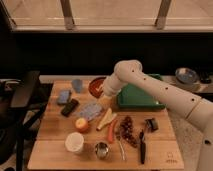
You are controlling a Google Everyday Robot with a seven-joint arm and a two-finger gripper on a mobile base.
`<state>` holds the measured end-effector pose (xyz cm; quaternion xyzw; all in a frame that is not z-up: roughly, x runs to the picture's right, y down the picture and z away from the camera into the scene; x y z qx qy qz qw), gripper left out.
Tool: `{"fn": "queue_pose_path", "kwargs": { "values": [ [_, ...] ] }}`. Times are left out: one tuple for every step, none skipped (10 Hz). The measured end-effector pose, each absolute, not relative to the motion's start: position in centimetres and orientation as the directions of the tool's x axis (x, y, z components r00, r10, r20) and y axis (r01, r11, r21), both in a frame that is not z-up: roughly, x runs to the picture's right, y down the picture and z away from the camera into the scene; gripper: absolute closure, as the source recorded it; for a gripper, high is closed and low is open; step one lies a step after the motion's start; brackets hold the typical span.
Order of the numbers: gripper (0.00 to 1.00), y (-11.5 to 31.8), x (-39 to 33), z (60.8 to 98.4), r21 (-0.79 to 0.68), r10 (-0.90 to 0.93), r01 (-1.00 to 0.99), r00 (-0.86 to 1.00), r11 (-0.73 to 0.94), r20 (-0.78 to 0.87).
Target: Stack bowls into tray
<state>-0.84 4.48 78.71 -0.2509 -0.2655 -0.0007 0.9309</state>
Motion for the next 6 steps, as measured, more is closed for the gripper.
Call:
{"fn": "queue_pose_path", "kwargs": {
  "values": [
    [1.00, 3.9, 0.9, 79.1, -0.458, 0.143, 0.104, 0.870, 0.883, 0.471],
    [1.00, 3.3, 3.3, 79.6, -0.452, 0.159, 0.067, 0.882, 0.890, 0.443],
    [1.00, 2.8, 5.5, 80.1, -0.446, 0.177, 0.032, 0.890, 0.895, 0.421],
    [1.00, 2.3, 8.8, 80.6, -0.438, 0.212, -0.022, 0.896, 0.899, 0.390],
    [1.00, 2.0, 10.8, 80.9, -0.432, 0.235, -0.057, 0.898, 0.900, 0.372],
    [1.00, 1.6, 13.4, 81.5, -0.426, 0.271, -0.106, 0.898, 0.898, 0.348]
  ]
}}
